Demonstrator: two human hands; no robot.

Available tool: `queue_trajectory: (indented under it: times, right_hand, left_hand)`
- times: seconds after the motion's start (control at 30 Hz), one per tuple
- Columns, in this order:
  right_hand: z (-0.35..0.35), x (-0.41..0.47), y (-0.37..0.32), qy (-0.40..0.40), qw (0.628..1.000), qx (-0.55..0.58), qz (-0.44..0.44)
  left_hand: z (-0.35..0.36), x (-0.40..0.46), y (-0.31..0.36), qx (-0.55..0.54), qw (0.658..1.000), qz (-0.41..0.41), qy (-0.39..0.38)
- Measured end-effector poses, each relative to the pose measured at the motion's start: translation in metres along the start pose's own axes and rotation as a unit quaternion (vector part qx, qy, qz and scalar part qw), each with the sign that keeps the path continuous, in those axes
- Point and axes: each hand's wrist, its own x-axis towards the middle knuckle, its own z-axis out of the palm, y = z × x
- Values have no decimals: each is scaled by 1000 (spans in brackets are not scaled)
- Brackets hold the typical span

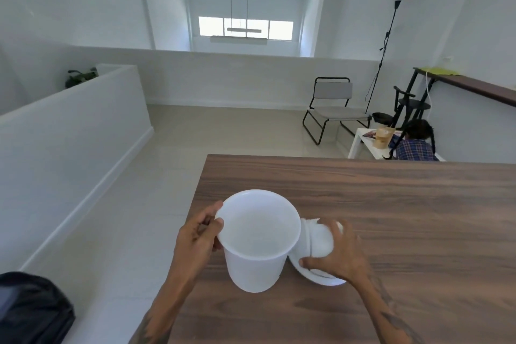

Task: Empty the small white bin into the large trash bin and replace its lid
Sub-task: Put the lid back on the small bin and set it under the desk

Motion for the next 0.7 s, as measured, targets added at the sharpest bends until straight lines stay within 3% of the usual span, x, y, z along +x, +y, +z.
queue_trajectory:
  times: [0.13,0.27,0.37,0.47,0.57,0.7]
  right_hand:
    - [-64,10,-17,89,996,-1,3]
    - [-134,3,-78,127,989,19,-77]
    - [-141,-17,-129,103,983,40,-148]
    - [-115,-30,-165,23,984,46,-168]
    - [-81,-35,-173,-35,985,25,-164]
    - [-56,-37,-167,-55,989,-1,-135]
  left_hand:
    - [0,2,3,-10,1000,-19,-11]
    - [1,3,1,-73,994,-80,-17]
    - [0,1,-1,-121,985,-112,-45]
    - [-1,1,2,-152,978,-133,-57]
    - [-1,2,5,-194,967,-157,-43]
    - [-1,1,8,-199,965,-168,-36]
